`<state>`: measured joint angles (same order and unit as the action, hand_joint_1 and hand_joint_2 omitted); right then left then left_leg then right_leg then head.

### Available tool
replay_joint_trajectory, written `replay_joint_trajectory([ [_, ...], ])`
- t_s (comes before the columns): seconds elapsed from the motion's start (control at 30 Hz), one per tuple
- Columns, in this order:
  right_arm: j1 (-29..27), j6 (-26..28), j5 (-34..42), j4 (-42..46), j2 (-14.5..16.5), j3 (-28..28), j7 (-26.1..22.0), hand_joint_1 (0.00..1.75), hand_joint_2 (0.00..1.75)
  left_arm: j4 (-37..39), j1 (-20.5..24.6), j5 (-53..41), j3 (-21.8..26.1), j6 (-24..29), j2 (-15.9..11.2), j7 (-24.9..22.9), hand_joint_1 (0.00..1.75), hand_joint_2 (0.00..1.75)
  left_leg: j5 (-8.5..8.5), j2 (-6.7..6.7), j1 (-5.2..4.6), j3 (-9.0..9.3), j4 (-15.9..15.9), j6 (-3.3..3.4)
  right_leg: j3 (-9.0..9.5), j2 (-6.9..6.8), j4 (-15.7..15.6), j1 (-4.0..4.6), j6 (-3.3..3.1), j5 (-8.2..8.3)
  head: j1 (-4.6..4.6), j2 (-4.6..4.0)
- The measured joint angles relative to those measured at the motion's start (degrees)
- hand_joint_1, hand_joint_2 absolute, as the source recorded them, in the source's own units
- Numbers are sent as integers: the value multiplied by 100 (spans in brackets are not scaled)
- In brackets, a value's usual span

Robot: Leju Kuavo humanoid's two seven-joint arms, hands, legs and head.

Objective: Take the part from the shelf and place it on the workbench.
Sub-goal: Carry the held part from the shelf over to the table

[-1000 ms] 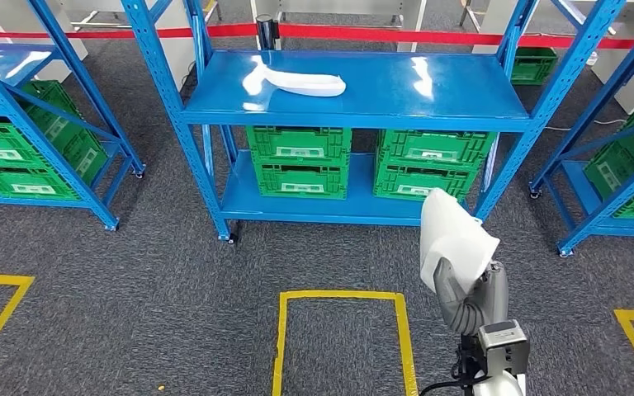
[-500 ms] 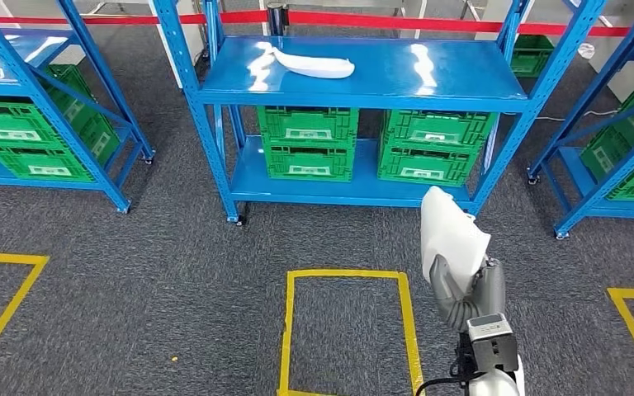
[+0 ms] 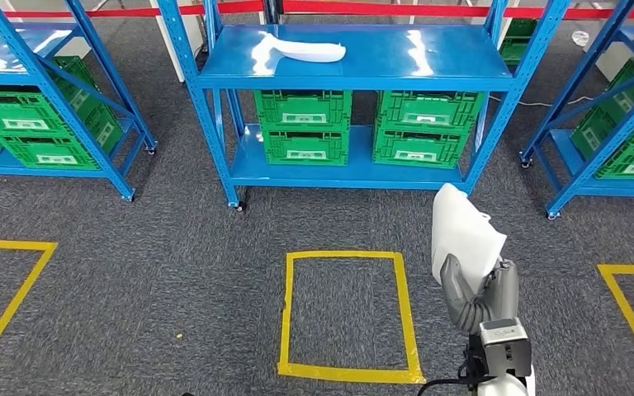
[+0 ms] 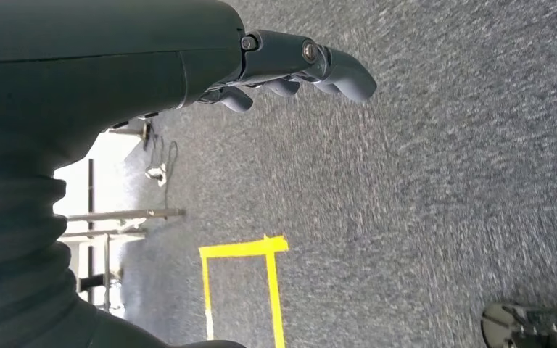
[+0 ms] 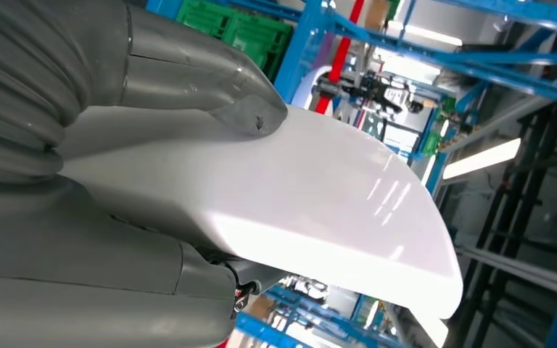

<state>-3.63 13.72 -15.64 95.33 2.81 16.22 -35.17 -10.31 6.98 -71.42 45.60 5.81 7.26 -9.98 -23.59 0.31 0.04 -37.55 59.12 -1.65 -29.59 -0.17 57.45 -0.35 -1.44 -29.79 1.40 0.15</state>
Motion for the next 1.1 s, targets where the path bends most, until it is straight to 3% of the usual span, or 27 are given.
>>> replay_joint_trajectory([
  [0.07,23,-50,-52,0,65,-52,46,175,175,2,-4,42,1,55,3,41,0,175,-476,-17,9,-158,429,-50,-132,-15,-23,-12,-64,147,22,0],
  [0.13,22,-120,-86,1,119,-106,54,175,175,3,-8,112,4,114,8,76,0,175,-970,-20,14,-304,1130,-72,-297,-14,-13,0,-83,274,40,0],
  [0.17,15,-163,-87,2,144,-137,51,175,175,3,-12,177,17,159,8,103,0,175,-1040,-21,14,-311,1392,-72,-390,-17,-1,6,-82,336,40,0],
  [0.2,5,-209,-85,7,171,-171,49,175,175,2,-18,251,40,211,8,130,0,175,-982,-21,13,-237,1487,-62,-483,-19,11,13,-79,397,41,0],
  [0.23,-4,-252,-84,15,197,-201,46,175,175,1,-26,321,71,266,8,154,0,175,-844,-23,10,-53,1373,-39,-573,-21,21,20,-74,460,42,0],
  [0.27,-11,-283,-85,28,222,-224,45,175,175,-1,-32,367,103,311,6,168,0,175,-708,-26,1,236,1053,-1,-647,-21,28,26,-67,521,43,0],
  [0.33,-22,-337,-74,69,261,-254,46,175,175,-10,-38,392,140,379,-4,172,0,175,-695,-27,-30,864,204,82,-747,-25,35,41,-33,631,42,0],
  [0.37,-28,-367,-59,91,275,-267,48,175,175,-15,-41,384,147,402,-8,176,0,175,-751,-29,-52,1055,-107,109,-767,-34,29,38,-9,686,41,0],
  [0.43,-64,-435,-16,117,288,-290,40,175,175,-22,-59,353,152,444,-7,207,0,175,-782,-33,-81,1149,-367,146,-775,-54,-8,23,59,798,49,0],
  [0.5,-155,-465,16,117,287,-308,-29,175,175,-21,-87,294,155,471,17,243,0,175,-651,-7,-58,1081,-420,223,-817,-36,38,16,131,733,54,0],
  [0.57,-259,-448,45,116,281,-318,-113,175,175,-22,-103,222,156,489,43,258,0,175,-502,21,-21,968,-445,295,-967,-2,450,5,196,280,40,0],
  [0.63,-338,-416,64,117,281,-325,-122,175,175,-23,-106,196,156,497,63,294,0,175,-381,25,-19,782,-395,318,-1154,9,1180,-21,250,-234,31,0],
  [0.67,-377,-401,66,119,281,-327,-106,175,175,-23,-107,200,156,497,78,323,0,175,-326,30,-16,672,-357,312,-1193,9,1476,-34,273,-334,31,0],
  [0.7,-418,-390,63,124,281,-330,-86,175,175,-23,-108,205,156,490,92,352,0,175,-275,35,-8,552,-305,297,-1133,9,1593,-48,297,-290,31,0],
  [0.73,-453,-383,58,135,281,-330,-71,175,175,-23,-111,206,156,481,103,374,0,175,-233,40,5,435,-247,276,-986,8,1520,-63,317,-163,31,0],
  [0.77,-487,-376,51,155,281,-330,-64,175,175,-23,-113,203,156,466,113,386,0,175,-196,42,22,315,-175,248,-734,7,1254,-83,339,-22,31,0],
  [0.8,-513,-372,45,183,281,-330,-58,175,175,-25,-117,200,156,450,118,388,0,175,-163,42,33,201,-101,212,-431,10,858,-90,358,0,28,0],
  [0.87,-572,-359,34,241,280,-332,-47,175,175,-26,-125,195,156,425,128,375,0,175,-108,36,37,71,7,133,-58,29,276,-73,286,-100,34,0],
  [0.9,-603,-353,31,261,279,-334,-38,175,175,-27,-129,195,157,419,134,369,0,175,-72,32,36,45,27,92,-17,40,161,-52,226,-173,37,0],
  [0.97,-651,-348,22,286,277,-338,-34,175,175,-26,-145,198,158,402,146,387,0,175,-8,19,49,28,29,8,-94,36,141,-45,98,-108,37,0],
  [1.0,-660,-355,19,296,276,-339,-34,175,175,-26,-155,202,158,390,148,411,0,175,-67,10,58,-9,63,-27,-140,29,141,-47,45,-50,39,0],
  [1.03,-665,-362,17,309,276,-339,-40,175,175,-25,-165,206,158,373,152,435,0,175,-238,2,65,-63,184,-59,-198,20,128,-55,-2,20,45,0],
  [1.1,-673,-374,17,333,276,-339,-46,175,175,-23,-172,212,158,351,160,465,0,175,-788,-8,72,-206,687,-101,-340,14,119,-59,-51,155,61,0],
])
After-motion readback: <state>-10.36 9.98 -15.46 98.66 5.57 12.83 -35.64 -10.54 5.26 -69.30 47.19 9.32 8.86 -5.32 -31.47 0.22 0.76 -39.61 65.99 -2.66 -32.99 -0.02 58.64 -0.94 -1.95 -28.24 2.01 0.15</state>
